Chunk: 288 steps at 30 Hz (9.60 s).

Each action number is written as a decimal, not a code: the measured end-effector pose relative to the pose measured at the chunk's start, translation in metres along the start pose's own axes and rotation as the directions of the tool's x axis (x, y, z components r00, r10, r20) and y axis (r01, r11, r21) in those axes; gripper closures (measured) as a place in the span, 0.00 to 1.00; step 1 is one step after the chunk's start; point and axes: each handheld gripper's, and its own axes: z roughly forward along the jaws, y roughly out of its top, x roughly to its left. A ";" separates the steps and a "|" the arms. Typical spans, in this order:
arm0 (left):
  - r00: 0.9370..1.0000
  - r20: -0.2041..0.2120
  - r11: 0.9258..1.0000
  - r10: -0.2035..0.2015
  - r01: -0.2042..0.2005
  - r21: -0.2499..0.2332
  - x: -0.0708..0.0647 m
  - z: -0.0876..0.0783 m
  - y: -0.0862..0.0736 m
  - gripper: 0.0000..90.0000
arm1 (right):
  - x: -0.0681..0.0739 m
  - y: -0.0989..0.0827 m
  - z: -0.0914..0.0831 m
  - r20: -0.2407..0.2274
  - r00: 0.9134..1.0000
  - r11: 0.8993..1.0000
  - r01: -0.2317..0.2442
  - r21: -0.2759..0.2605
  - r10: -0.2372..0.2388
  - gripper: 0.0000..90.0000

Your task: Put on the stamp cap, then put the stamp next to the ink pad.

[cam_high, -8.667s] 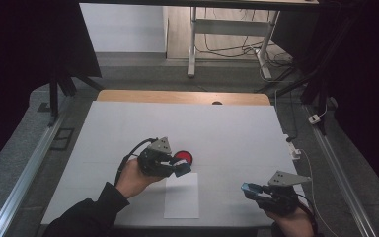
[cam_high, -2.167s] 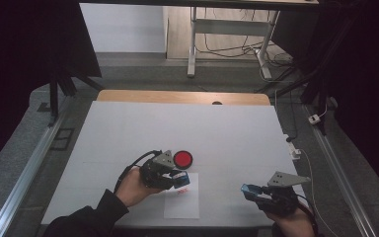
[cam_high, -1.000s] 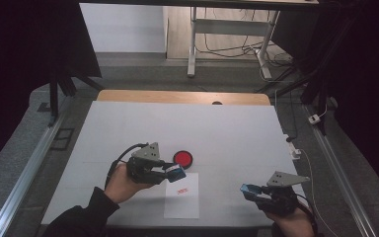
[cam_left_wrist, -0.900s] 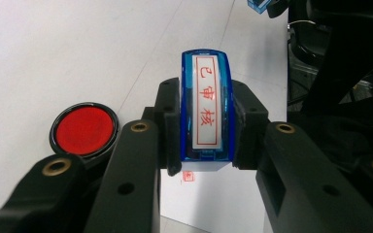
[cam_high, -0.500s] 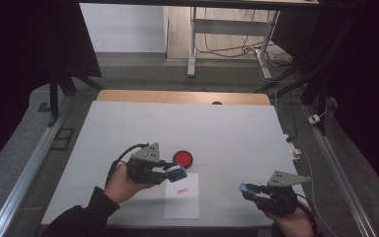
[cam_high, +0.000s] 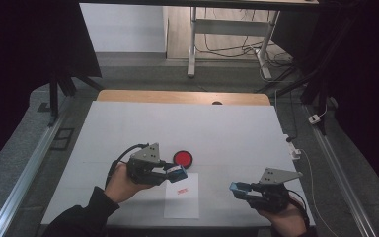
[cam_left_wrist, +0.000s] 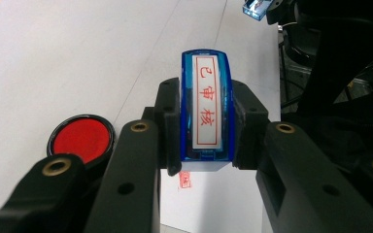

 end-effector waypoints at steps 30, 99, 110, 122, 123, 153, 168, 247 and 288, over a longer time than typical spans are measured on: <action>1.000 -0.001 1.000 0.025 -0.025 -0.007 -0.003 -0.003 0.000 0.77 | 0.004 0.034 0.055 -0.207 0.968 0.990 0.135 -0.033 -0.139 0.75; 0.982 0.144 0.988 0.121 -0.106 -0.108 -0.001 0.002 -0.001 0.77 | 0.013 0.063 0.129 -0.489 0.834 0.967 0.220 -0.131 -0.257 0.76; 0.986 0.113 0.990 0.121 -0.111 -0.091 -0.002 0.001 0.000 0.77 | 0.015 0.063 0.127 -0.452 0.859 0.970 0.205 -0.130 -0.242 0.67; 0.990 0.095 0.991 0.100 -0.090 -0.100 -0.001 -0.005 0.001 0.77 | 0.014 0.063 0.124 -0.400 0.894 0.980 0.178 -0.091 -0.200 0.57; 0.991 0.095 0.991 0.096 -0.086 -0.101 -0.001 -0.005 0.001 0.77 | 0.015 0.063 0.123 -0.396 0.897 0.981 0.176 -0.087 -0.196 0.57; 0.997 0.038 0.994 0.063 -0.060 -0.087 0.004 -0.015 -0.001 0.77 | 0.019 0.059 0.099 -0.211 0.961 0.984 0.175 -0.031 -0.177 0.32; 0.999 -0.006 0.996 0.035 -0.035 -0.079 0.009 -0.021 -0.004 0.77 | 0.017 0.052 0.084 -0.140 0.980 0.990 0.144 -0.006 -0.144 0.22; 0.894 -0.389 0.955 -0.221 0.280 0.102 0.079 -0.033 -0.077 0.77 | -0.014 -0.018 -0.001 0.272 0.949 0.986 -0.168 0.016 0.158 0.00; 0.874 -0.405 0.917 -0.267 0.360 0.172 0.090 -0.016 -0.091 0.56 | -0.015 -0.018 0.000 0.254 0.953 0.984 -0.177 0.035 0.162 0.00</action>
